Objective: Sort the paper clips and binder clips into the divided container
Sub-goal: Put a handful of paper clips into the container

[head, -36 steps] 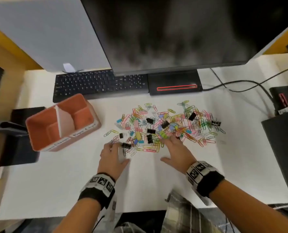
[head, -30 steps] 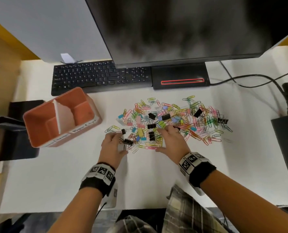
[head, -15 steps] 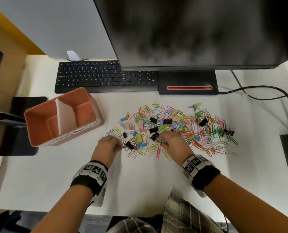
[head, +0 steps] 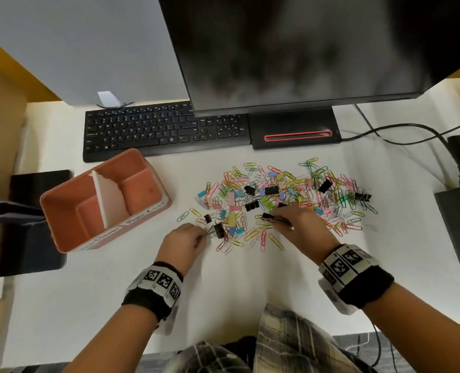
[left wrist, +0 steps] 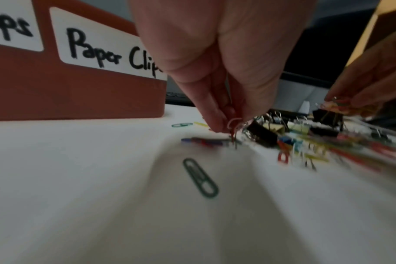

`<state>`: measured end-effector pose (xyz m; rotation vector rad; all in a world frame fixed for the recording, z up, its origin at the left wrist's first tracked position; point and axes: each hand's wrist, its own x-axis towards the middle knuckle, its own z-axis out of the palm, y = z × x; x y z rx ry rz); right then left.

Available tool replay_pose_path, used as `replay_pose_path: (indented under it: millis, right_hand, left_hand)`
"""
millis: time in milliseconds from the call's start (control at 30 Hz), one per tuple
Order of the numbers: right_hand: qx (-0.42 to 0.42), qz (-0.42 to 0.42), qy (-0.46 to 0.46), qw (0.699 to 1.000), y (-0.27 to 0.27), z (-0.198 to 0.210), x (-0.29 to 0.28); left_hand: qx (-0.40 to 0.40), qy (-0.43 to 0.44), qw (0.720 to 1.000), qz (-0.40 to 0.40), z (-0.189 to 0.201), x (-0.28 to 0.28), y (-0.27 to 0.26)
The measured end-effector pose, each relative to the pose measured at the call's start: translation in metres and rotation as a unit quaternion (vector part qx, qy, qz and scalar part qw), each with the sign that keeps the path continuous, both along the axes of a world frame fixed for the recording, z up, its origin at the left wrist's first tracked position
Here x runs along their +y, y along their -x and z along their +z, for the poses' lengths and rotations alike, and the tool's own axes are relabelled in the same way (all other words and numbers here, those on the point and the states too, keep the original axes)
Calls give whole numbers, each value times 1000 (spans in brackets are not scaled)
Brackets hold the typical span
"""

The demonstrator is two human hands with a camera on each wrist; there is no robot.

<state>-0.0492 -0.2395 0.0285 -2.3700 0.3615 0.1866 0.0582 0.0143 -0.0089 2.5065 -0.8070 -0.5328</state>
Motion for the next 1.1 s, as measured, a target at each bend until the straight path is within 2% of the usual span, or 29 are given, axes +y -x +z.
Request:
replay_pose_path:
  millis: [167, 333, 467, 567, 667, 767, 833, 933, 1033, 1100]
  right_hand:
    - [-29, -28, 12, 999, -9, 24, 13]
    - [-48, -11, -15, 999, -33, 43, 38]
    - [-86, 46, -46, 994, -80, 63, 82]
    - [-144, 73, -76, 984, -132, 73, 128]
    - [-165, 90, -102, 977, -180, 69, 166]
    - [-113, 70, -104, 986, -204, 57, 178]
    - [-111, 45, -90, 989, -200, 48, 166]
    - [-85, -30, -80, 993, -173, 32, 122]
    - [-24, -62, -30, 997, -144, 14, 73]
    - [5, -50, -3, 999, -137, 4, 53]
  left_hand:
    - [31, 81, 995, 43, 27, 15, -14]
    - [93, 141, 980, 107, 62, 36, -27]
    - [57, 170, 971, 160, 95, 58, -48]
    - [44, 203, 951, 227, 112, 70, -76]
    - [9, 206, 938, 278, 121, 71, -106]
    - [25, 124, 957, 260, 115, 70, -123]
    - [14, 85, 969, 232, 107, 71, -120]
    - [-30, 140, 976, 165, 99, 70, -94]
    - [29, 168, 981, 95, 83, 63, -54]
    - [75, 133, 987, 59, 61, 56, -35]
